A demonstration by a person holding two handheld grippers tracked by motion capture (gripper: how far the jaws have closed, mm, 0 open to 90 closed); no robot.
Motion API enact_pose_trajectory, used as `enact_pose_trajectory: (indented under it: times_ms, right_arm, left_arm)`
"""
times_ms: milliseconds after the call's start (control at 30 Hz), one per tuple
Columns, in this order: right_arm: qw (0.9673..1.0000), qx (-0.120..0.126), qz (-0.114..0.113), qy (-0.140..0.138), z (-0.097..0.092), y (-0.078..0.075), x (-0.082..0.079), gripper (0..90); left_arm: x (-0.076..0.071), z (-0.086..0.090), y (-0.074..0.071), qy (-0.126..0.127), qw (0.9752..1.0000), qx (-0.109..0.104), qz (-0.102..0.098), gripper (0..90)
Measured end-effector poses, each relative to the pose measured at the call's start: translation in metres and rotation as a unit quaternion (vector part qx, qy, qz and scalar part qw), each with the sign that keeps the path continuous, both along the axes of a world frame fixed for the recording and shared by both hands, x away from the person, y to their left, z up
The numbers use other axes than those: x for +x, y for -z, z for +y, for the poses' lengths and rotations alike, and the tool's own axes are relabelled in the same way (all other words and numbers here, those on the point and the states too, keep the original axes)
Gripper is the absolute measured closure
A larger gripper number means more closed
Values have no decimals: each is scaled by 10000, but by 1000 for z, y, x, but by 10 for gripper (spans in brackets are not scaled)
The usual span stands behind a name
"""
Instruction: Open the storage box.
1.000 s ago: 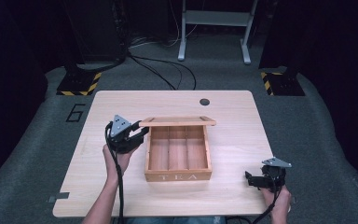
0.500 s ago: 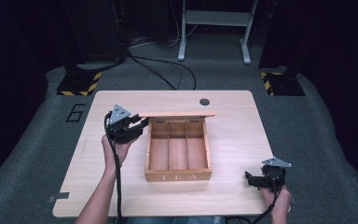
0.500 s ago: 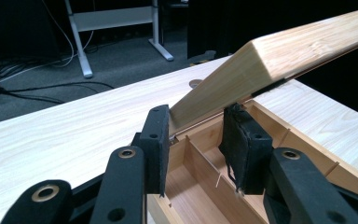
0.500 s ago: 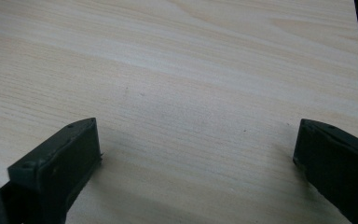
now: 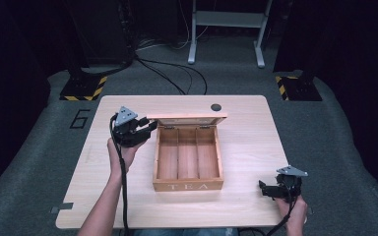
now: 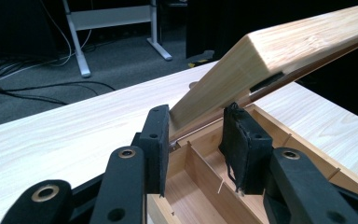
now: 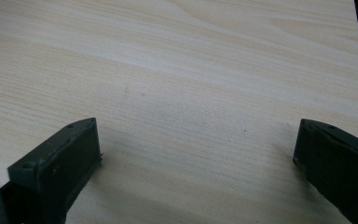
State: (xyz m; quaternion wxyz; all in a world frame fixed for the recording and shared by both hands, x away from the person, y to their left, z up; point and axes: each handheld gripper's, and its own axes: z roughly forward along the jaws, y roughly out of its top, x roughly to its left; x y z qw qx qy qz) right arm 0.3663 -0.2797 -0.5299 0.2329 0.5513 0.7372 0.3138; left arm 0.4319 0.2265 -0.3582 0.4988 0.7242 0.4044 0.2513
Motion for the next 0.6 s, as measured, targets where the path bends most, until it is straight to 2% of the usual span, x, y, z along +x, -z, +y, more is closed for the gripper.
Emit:
enact_pose_trajectory:
  times_ms: [600]
  right_arm:
    - [10000, 4, 0, 2, 0, 0, 0, 0]
  left_arm:
    - [0, 0, 0, -2, 10000, -8, -7, 620]
